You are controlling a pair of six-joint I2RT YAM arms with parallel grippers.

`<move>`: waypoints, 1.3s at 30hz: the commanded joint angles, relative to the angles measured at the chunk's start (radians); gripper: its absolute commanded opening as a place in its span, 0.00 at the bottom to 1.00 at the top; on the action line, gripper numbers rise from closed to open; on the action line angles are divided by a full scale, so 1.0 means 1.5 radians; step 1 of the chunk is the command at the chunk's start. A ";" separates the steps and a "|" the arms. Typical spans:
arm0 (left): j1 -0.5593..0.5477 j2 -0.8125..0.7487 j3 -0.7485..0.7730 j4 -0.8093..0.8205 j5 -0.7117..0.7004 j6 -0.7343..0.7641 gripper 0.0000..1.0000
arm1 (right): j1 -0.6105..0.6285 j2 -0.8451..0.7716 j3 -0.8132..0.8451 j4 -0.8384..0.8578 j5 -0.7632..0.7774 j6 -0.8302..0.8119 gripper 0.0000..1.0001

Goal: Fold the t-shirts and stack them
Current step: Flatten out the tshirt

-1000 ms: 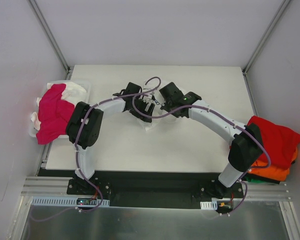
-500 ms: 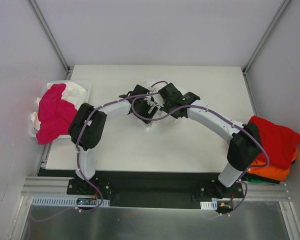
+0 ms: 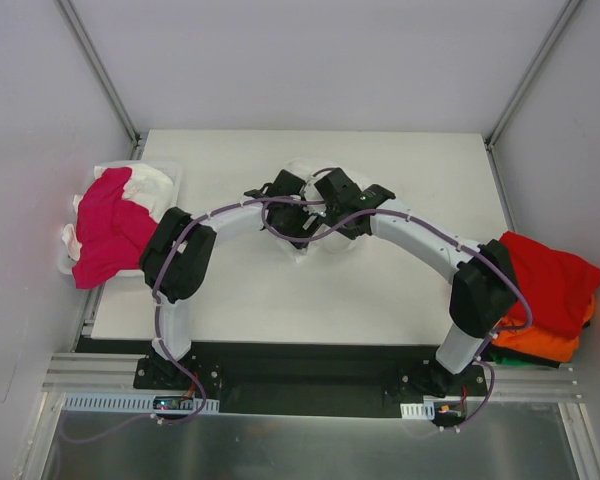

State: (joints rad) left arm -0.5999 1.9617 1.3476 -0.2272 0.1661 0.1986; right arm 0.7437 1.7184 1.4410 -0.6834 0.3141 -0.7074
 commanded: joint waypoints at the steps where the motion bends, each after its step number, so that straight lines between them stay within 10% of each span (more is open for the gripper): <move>1: -0.023 -0.023 0.019 -0.005 0.047 0.022 0.80 | -0.001 -0.007 0.006 0.014 0.008 0.012 0.01; 12: -0.039 -0.045 0.017 -0.008 0.074 0.022 0.79 | -0.001 0.003 0.007 0.014 0.000 0.018 0.01; 26: -0.055 0.010 0.026 -0.009 0.066 0.047 0.39 | -0.001 0.007 0.002 0.013 -0.008 0.020 0.01; 31: -0.055 0.030 0.026 -0.010 0.059 0.055 0.00 | 0.001 0.006 0.002 0.011 -0.009 0.021 0.01; 39: -0.055 0.007 0.019 -0.009 0.005 0.062 0.00 | 0.000 -0.014 -0.012 0.015 0.013 0.015 0.01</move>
State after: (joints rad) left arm -0.6231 1.9972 1.3590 -0.2451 0.2260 0.2432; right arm 0.7326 1.7180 1.4288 -0.7067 0.3103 -0.6952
